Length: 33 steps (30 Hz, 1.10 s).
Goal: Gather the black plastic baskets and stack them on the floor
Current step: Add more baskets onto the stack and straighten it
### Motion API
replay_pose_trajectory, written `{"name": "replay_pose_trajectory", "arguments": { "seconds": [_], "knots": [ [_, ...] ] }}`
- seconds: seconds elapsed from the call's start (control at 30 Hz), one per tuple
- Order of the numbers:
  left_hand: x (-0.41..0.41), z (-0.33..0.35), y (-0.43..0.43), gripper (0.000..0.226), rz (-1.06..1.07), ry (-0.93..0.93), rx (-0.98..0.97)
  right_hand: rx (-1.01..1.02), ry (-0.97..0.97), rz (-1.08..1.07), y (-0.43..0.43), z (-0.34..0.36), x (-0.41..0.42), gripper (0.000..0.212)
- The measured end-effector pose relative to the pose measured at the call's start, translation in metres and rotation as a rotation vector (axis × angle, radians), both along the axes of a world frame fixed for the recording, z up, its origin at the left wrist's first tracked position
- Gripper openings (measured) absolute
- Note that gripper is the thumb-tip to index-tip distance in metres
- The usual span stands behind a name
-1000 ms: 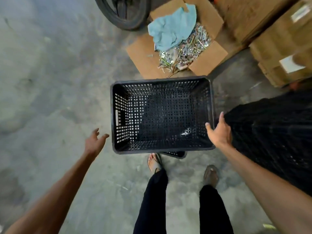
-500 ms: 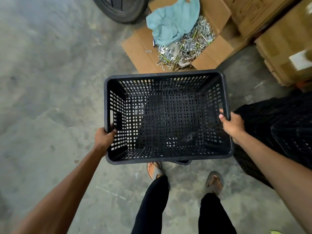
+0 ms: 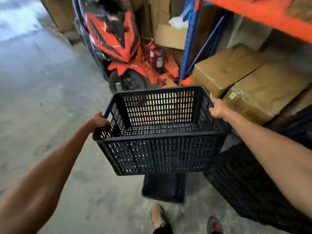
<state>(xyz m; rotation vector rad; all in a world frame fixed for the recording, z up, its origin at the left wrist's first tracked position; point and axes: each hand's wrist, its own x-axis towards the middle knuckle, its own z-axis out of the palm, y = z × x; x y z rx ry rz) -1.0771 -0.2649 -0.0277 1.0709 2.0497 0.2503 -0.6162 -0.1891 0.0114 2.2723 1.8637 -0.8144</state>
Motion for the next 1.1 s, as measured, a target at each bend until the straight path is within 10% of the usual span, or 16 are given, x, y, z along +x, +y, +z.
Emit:
{"name": "replay_pose_trajectory", "arguments": {
  "seconds": [0.3, 0.47, 1.1],
  "knots": [
    [0.060, 0.294, 0.108, 0.072, -0.307, 0.205, 0.649, 0.481, -0.011, -0.061, 0.003, 0.303, 0.064, 0.076],
    [0.145, 0.399, 0.133, 0.048, -0.429, 0.107, 0.860, 0.734, -0.066, -0.231, -0.042, 0.396, 0.141, 0.061],
    [0.539, 0.415, 0.075, 0.043, -0.854, -0.080, 1.021, 0.795, -0.426, -0.747, -0.286, 0.413, 0.445, 0.050]
  ]
}}
